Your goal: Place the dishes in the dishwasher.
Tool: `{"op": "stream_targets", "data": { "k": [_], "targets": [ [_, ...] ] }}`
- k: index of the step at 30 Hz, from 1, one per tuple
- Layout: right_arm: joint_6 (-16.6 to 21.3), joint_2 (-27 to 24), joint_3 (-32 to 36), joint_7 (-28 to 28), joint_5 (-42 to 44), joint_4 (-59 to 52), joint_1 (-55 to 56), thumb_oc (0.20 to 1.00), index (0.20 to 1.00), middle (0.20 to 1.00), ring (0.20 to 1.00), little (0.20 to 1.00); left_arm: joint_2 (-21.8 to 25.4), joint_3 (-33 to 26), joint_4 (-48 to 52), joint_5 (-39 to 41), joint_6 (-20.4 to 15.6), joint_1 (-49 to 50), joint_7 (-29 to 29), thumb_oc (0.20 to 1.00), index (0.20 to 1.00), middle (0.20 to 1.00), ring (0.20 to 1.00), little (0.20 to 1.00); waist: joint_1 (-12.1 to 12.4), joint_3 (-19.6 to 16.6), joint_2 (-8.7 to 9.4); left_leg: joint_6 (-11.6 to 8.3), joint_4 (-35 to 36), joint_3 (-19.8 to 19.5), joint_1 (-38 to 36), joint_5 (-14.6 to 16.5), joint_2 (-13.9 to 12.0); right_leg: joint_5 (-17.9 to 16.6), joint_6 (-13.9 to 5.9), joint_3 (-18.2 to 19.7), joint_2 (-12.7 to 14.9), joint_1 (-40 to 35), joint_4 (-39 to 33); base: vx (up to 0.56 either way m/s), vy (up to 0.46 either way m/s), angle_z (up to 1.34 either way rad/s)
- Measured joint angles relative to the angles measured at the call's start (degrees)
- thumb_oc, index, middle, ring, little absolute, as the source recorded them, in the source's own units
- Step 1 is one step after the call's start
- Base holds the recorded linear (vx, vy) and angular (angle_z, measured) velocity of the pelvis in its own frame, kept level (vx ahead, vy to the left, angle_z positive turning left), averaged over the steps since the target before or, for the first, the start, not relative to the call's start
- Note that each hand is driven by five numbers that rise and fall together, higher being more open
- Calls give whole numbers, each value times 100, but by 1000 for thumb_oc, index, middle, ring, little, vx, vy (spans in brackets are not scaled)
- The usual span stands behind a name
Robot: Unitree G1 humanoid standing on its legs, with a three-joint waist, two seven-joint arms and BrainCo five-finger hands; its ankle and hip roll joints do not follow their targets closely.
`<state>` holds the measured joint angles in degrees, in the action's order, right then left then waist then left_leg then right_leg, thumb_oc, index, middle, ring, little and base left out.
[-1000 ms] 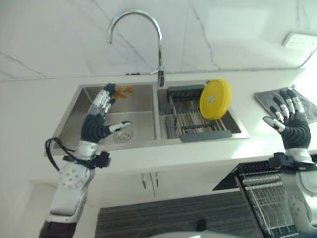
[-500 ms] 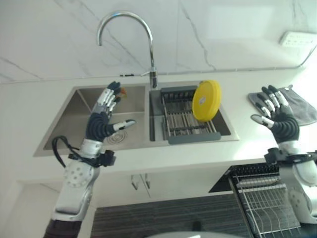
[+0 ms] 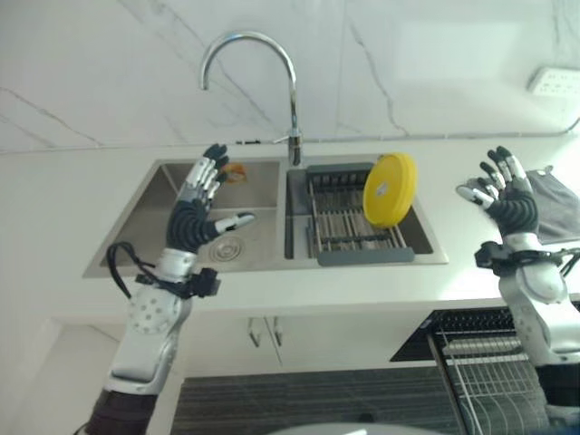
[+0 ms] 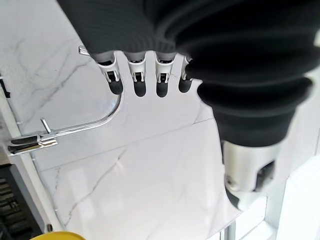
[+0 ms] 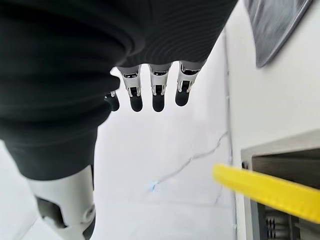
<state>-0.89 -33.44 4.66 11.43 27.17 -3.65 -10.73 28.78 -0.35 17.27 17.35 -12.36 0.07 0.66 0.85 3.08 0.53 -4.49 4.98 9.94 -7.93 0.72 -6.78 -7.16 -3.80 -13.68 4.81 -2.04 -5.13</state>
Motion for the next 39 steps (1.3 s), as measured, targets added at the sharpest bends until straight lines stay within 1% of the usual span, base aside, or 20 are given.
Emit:
{"op": "stream_targets", "data": {
  "k": [3, 4, 6, 12, 16, 20, 22, 28, 30, 35, 39],
  "targets": [
    [-14, 0, -2, 42, 0, 82, -29, 1000, 1000, 1000, 1000, 1000, 0, 0, 0, 0, 0, -12, 1, 1000, 1000, 1000, 1000, 1000, 34, -28, 45, -1, -1, -5, 2, -1, -5, 0, 0, -14, 12, -3, 0, 1, 1, 1],
    [-102, 0, -1, 42, 2, 120, -34, 1000, 1000, 1000, 1000, 1000, 4, -1, -3, 1, 0, -14, 0, 1000, 1000, 1000, 1000, 1000, 44, -40, 63, -3, -2, -8, 2, -2, -3, 0, 0, -22, 16, -8, 0, 1, 0, 4],
    [-147, 1, -25, 22, 7, 288, -67, 1000, 1000, 1000, 1000, 1000, 14, 0, -31, 5, -1, -25, 0, 1000, 1000, 1000, 1000, 1000, 81, -54, 85, -3, -2, -15, -1, -3, 10, 0, 0, -39, 31, -17, 0, -4, -1, 4],
    [-748, -47, -219, -101, 183, 1275, -605, 1000, 1000, 1000, 1000, 1000, 63, 43, -113, 59, 0, -103, -11, 1000, 1000, 1000, 1000, 1000, 119, -71, 135, 5, -2, -140, 2, -8, 41, 11, -15, -133, 59, -69, 0, -1, -6, 9],
    [-1052, -257, -476, -250, 336, 1789, -1034, 1000, 1000, 1000, 1000, 1000, 77, 77, -227, 177, 50, -350, -8, 1000, 1000, 1000, 1000, 1000, 162, -69, 158, 5, -2, -149, 3, -8, 39, 11, -15, -144, 64, -76, 0, 0, 0, 0],
    [-1248, -274, -706, -353, 423, 2333, -1393, 1000, 1000, 1000, 1000, 1000, 99, 178, -316, 179, 96, -542, -9, 1000, 1000, 1000, 1000, 1000, 184, -67, 163, 5, -3, -160, 0, -8, 37, 11, -15, -159, 63, -85, -1, 0, 0, 0],
    [-1336, -278, -754, -366, 464, 2395, -1403, 1000, 1000, 1000, 1000, 1000, 133, 265, -348, 179, 112, -531, -9, 1000, 1000, 1000, 1000, 1000, 219, -66, 163, 6, -3, -162, 1, -9, 38, 12, -15, -166, 65, -88, -1, 8, 0, 2],
    [-1467, -319, -758, -489, 787, 3004, -1562, 1000, 1000, 1000, 1000, 1000, 264, 264, -417, 221, 124, -553, -8, 1000, 1000, 1000, 1000, 1000, 288, -65, 164, 16, -2, -220, -10, -20, 47, 41, -24, -274, 74, -164, -2, 14, 5, 9],
    [-1476, -326, -757, -500, 792, 3025, -1571, 1000, 1000, 1000, 1000, 1000, 300, 264, -417, 252, 125, -553, -8, 1000, 1000, 1000, 1000, 1000, 308, -64, 162, 17, -2, -285, -4, -20, 49, 48, -26, -284, 74, -165, -2, 8, 2, 2],
    [-1485, -467, -861, -642, 991, 3435, -1844, 1000, 1000, 1000, 1000, 1000, 328, 266, -439, 300, 133, -554, -14, 1000, 1000, 1000, 1000, 1000, 364, -60, 154, 17, -2, -304, -2, -21, 49, 56, -27, -298, 75, -172, -26, 25, 0, 1],
    [-1491, -550, -860, -726, 1013, 3500, -1870, 1000, 1000, 1000, 1000, 1000, 378, 264, -444, 402, 145, -553, -29, 1000, 1000, 1000, 1000, 1000, 424, -56, 148, 17, -3, -314, -2, -21, 49, 67, -33, -318, 76, -182, -26, 70, -20, 3]
  ]
}}
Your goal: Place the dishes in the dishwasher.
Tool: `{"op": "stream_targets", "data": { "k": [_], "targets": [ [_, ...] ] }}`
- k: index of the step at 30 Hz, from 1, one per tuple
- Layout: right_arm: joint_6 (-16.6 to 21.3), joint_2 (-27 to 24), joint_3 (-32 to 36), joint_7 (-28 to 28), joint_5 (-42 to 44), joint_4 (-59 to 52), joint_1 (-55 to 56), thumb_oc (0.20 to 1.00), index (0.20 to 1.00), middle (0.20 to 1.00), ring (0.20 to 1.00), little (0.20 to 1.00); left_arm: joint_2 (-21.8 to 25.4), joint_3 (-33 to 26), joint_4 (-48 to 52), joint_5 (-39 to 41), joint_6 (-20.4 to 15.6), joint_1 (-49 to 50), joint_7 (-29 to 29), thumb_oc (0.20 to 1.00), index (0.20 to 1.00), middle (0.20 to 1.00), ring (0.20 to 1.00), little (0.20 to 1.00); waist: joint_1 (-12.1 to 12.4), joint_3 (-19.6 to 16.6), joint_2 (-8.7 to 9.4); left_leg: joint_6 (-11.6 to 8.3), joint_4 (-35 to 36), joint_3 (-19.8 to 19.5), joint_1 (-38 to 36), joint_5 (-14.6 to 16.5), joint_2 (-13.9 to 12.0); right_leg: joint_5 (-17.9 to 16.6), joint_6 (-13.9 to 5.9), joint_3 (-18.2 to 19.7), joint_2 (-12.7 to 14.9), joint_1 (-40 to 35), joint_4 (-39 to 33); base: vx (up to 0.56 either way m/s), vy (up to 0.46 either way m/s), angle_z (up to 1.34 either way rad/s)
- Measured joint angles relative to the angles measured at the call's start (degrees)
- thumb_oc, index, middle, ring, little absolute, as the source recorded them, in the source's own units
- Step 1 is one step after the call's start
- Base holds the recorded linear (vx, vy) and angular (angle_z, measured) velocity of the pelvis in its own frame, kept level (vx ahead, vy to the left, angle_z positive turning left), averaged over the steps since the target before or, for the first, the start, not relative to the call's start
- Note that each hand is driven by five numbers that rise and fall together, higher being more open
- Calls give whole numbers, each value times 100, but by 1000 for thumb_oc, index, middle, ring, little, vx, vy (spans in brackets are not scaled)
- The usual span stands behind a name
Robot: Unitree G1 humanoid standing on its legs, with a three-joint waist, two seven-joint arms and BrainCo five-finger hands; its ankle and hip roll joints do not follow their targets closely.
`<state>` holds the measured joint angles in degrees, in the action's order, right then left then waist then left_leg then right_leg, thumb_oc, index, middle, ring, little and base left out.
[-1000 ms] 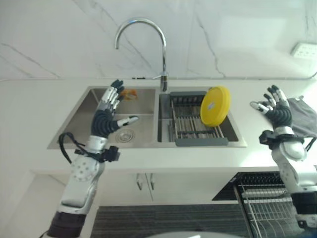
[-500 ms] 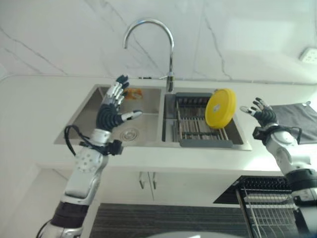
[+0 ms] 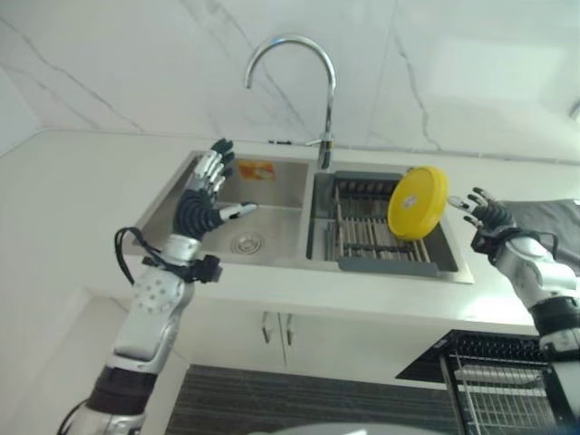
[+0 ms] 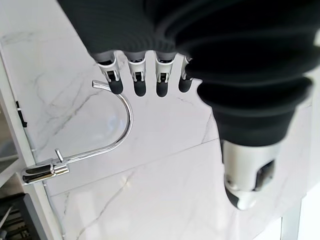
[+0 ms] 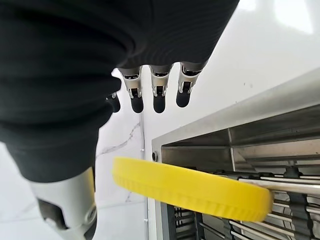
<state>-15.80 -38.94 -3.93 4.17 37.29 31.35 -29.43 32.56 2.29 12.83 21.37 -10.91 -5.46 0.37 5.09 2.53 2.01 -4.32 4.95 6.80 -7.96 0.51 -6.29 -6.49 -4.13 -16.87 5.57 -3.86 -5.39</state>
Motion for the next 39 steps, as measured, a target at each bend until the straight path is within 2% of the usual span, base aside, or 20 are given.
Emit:
{"op": "stream_targets", "data": {
  "k": [13, 29, 39],
  "targets": [
    [-5, 0, 5, 15, 14, 18, 1, 1000, 1000, 1000, 1000, 1000, 172, -1, 2, 6, 201, 6, -100, 1000, 1000, 1000, 1000, 1000, 6, 115, -152, -3, 1, -61, 9, 1, -13, 59, -20, -119, 1, -53, -1, 54, -30, 5],
    [-5, 0, 10, 58, 115, 22, -3, 1000, 1000, 1000, 1000, 1000, 173, -1, 1, 27, 231, 32, -180, 1000, 1000, 1000, 1000, 1000, 17, 158, -130, -5, 0, -160, 11, -1, -2, 79, -9, -212, 3, -105, 1, 4, 1, 2],
    [-12, -2, 6, 52, 222, 274, -209, 1000, 1000, 1000, 1000, 1000, 189, -1, 0, 28, 231, 39, -177, 1000, 1000, 1000, 1000, 1000, 104, 198, -129, -6, 0, -225, 3, -2, 0, 102, -15, -285, 6, -162, 1, -2, 1, 3]
  ]
}}
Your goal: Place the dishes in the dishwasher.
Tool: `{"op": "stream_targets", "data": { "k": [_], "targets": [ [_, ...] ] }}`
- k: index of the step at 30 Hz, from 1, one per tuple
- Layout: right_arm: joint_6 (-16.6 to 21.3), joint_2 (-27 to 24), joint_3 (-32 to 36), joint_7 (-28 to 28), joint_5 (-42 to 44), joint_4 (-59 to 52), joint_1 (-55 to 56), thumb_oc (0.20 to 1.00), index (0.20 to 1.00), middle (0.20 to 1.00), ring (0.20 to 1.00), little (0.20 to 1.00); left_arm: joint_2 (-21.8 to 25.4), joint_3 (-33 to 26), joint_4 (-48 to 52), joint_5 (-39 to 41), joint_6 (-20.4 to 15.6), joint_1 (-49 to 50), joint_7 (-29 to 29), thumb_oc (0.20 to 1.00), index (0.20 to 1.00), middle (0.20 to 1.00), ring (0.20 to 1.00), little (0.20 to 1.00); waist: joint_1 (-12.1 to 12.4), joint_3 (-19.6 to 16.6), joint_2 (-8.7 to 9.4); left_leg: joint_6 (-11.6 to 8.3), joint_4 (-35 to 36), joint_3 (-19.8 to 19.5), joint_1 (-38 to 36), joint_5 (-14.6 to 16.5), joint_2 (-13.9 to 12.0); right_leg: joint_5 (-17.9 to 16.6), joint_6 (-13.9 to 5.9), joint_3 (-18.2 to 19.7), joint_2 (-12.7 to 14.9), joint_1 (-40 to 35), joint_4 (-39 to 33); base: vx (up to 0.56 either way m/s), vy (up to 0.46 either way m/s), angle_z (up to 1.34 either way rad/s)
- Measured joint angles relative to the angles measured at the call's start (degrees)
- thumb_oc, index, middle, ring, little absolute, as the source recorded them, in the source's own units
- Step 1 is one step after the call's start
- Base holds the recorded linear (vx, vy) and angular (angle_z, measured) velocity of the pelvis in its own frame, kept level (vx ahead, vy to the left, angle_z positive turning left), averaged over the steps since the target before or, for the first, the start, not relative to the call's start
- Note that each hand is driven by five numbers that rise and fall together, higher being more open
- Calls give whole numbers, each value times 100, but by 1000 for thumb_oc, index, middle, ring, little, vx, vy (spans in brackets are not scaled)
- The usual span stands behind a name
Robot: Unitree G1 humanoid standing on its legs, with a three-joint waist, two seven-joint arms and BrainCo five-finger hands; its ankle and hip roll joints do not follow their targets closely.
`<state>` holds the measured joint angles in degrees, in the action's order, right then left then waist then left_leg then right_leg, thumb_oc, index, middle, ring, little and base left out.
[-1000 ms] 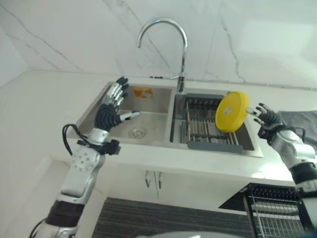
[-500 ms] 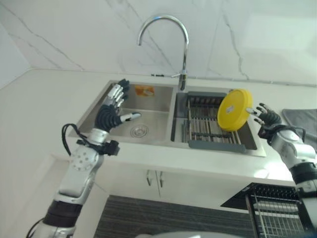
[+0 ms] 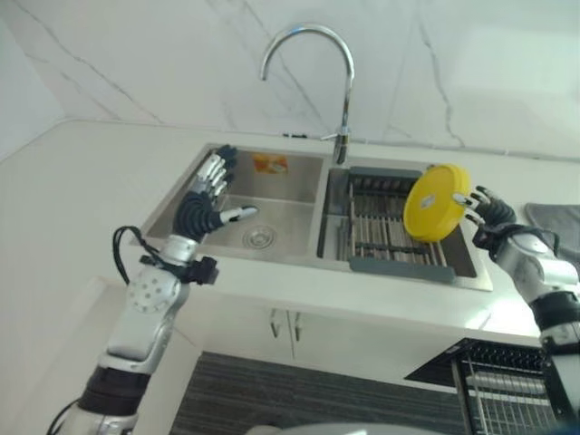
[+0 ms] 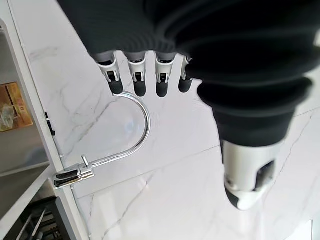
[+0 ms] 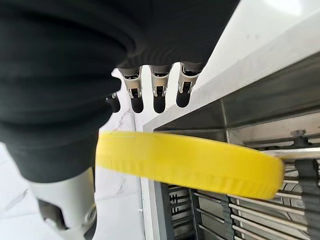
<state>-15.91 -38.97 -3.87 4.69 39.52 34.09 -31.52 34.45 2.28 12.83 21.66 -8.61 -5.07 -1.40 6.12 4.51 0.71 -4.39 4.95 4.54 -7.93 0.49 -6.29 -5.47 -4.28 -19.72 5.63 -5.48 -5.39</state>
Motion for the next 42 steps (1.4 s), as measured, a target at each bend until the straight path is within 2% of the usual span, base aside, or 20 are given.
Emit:
{"op": "stream_targets", "data": {
  "k": [6, 33, 42],
  "targets": [
    [-5, -138, 0, -27, 2, 162, -67, 1000, 1000, 1000, 1000, 1000, 63, -1, 0, 2, 0, 0, 6, 1000, 1000, 1000, 1000, 1000, 79, 101, 6, -11, -1, -66, 9, -8, 2, 9, 4, -52, 1, -21, 11, 0, -1, 5],
    [-150, -213, -26, -200, 220, 877, -497, 1000, 1000, 1000, 1000, 1000, 174, 0, -1, 206, -2, 1, 28, 1000, 1000, 1000, 1000, 1000, 219, 98, 0, -24, -1, -178, -1, -35, 4, 16, 13, -157, 3, -95, 24, -1, 1, 1],
    [-231, -217, -241, -292, 221, 1032, -728, 1000, 1000, 1000, 1000, 1000, 186, 2, -4, 217, -6, 3, 74, 1000, 1000, 1000, 1000, 1000, 243, 94, -6, -34, -1, -256, 25, -66, 3, 22, 19, -235, 5, -116, 24, -19, 7, 4]
  ]
}}
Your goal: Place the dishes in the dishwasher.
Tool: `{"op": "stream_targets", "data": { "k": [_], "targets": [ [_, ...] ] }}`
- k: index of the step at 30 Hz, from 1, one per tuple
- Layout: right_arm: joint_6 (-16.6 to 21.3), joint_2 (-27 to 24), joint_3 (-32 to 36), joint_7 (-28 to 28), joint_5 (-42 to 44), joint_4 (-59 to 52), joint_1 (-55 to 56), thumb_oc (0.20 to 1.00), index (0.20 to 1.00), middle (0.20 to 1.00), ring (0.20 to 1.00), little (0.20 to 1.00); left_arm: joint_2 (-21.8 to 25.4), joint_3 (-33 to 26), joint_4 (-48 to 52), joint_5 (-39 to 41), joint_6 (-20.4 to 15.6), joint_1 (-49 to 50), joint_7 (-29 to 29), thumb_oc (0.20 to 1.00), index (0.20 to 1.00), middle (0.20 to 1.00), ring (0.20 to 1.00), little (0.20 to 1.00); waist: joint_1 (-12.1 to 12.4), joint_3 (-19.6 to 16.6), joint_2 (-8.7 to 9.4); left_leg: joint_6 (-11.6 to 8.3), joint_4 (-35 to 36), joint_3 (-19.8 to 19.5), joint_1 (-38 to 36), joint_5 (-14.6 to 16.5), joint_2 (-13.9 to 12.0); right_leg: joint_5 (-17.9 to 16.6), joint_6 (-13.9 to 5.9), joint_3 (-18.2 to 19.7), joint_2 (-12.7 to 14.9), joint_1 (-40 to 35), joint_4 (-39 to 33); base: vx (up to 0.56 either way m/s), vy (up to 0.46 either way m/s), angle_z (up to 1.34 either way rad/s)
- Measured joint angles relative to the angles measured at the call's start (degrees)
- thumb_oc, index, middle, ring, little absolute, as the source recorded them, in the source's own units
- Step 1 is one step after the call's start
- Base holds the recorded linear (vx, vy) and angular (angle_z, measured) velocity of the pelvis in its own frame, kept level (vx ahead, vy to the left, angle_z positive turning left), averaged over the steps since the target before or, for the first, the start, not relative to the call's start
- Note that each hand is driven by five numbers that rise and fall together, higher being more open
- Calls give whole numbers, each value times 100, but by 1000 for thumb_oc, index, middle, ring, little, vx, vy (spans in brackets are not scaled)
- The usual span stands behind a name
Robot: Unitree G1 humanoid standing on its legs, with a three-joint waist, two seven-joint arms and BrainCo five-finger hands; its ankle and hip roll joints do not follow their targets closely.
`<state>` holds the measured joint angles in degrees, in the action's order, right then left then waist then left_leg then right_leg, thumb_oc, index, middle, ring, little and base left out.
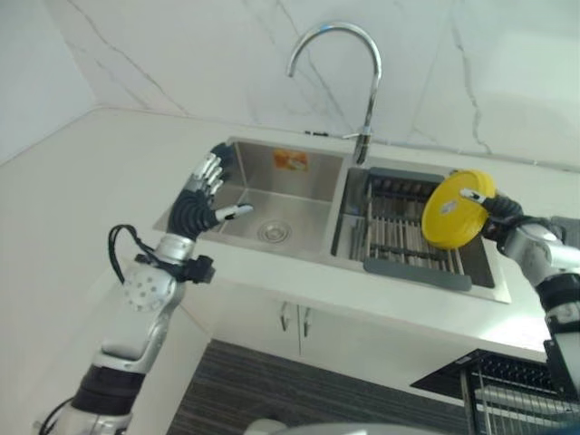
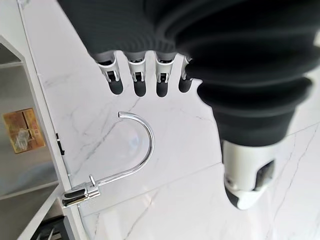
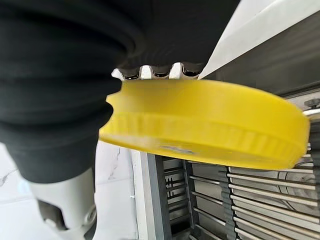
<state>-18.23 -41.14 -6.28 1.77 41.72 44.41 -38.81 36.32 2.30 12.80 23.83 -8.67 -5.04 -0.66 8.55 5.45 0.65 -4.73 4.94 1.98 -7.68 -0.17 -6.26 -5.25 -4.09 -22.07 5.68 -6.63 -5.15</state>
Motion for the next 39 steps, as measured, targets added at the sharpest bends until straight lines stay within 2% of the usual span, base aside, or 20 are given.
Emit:
{"op": "stream_targets", "data": {
  "k": [5, 6, 7, 8, 9, 15, 19, 28, 31, 34, 39],
  "targets": [
    [-11, -4, -16, -16, -6, 15, -45, 1000, 1000, 1000, 1000, 1000, 0, 0, 0, 0, -1, 0, 4, 1000, 1000, 1000, 1000, 1000, 8, -3, -5, -2, 0, -21, 13, -8, 1, 1, 2, -27, 0, -1, 1, -9, 5, 2],
    [-11, -4, -18, -19, -6, 26, -89, 805, 805, 805, 805, 805, 0, 0, 0, 0, -1, 0, 4, 1000, 1000, 1000, 1000, 1000, 7, -4, -6, -4, 0, -29, 17, -12, 1, 1, 2, -34, 0, -1, 1, -24, 3, 3],
    [-11, -7, -18, -27, -6, 32, -108, 451, 451, 451, 451, 451, 0, 0, 0, 0, -1, 0, 4, 1000, 1000, 1000, 1000, 1000, 7, -4, -6, -5, -1, -36, 20, -14, 0, 1, 2, -39, 0, -1, 1, -22, 1, 8],
    [-11, -27, -28, -60, -10, 106, -179, 238, 238, 238, 238, 238, 0, 1, -2, 0, -1, 0, 8, 1000, 1000, 1000, 1000, 1000, 8, -4, -6, -7, -1, -67, 39, -26, 2, 1, 2, -65, 2, 0, 1, -16, 3, 8],
    [-14, -41, -78, -80, -11, 227, -270, 200, 200, 200, 200, 200, 1, 1, -3, 1, -1, 0, 18, 1000, 1000, 1000, 1000, 1000, 11, -5, -8, -7, -1, -81, 43, -30, 3, 1, 2, -73, 2, -1, 1, -21, 3, 8],
    [-137, -179, -278, -118, -122, 792, -675, 200, 200, 200, 200, 200, 14, 11, -23, 5, -2, -9, 53, 1000, 1000, 1000, 1000, 1000, 72, -12, -18, -6, -1, -120, 49, -48, 12, 0, 4, -93, 11, -10, 1, -3, 2, 1],
    [-199, -139, -281, 421, -105, 1137, -682, 200, 200, 200, 200, 200, 17, 270, -36, 4, 4, -10, 209, 1000, 1000, 1000, 1000, 1000, 147, -39, -64, 2, -1, -130, 55, -55, 50, -1, 3, -95, 51, -11, 2, -35, 39, 2],
    [-176, -127, -281, 683, -65, 1122, -682, 200, 200, 200, 200, 200, 17, 292, -44, 6, 5, -10, 337, 1000, 1000, 1000, 1000, 1000, 160, -50, -81, 5, -1, -143, 54, -60, 52, -1, 3, -112, 54, -25, 2, -39, 0, 1],
    [-68, -121, -259, 828, 302, 1063, -682, 200, 200, 200, 200, 200, 17, 312, -51, 7, 1, -8, 343, 1000, 1000, 1000, 1000, 1000, 151, -50, -82, 4, -1, -142, 55, -62, 48, -1, 3, -112, 49, -25, 1, -33, -36, 0],
    [201, -60, -152, 869, 854, 527, -525, 200, 200, 200, 200, 200, 16, 317, -54, 38, -10, -7, 302, 1000, 1000, 1000, 1000, 1000, 128, -51, -83, 2, -1, -141, 56, -64, 32, -1, 3, -111, 34, -24, 1, -36, -73, 0],
    [746, 369, 403, 805, 1590, -1448, 387, 200, 200, 200, 200, 200, -13, 273, -47, 236, -152, 111, 206, 1000, 1000, 1000, 1000, 1000, 59, -56, -91, -6, -2, -131, 66, -68, -6, 9, 15, -92, -12, -9, 2, -18, -106, -1]
  ]
}}
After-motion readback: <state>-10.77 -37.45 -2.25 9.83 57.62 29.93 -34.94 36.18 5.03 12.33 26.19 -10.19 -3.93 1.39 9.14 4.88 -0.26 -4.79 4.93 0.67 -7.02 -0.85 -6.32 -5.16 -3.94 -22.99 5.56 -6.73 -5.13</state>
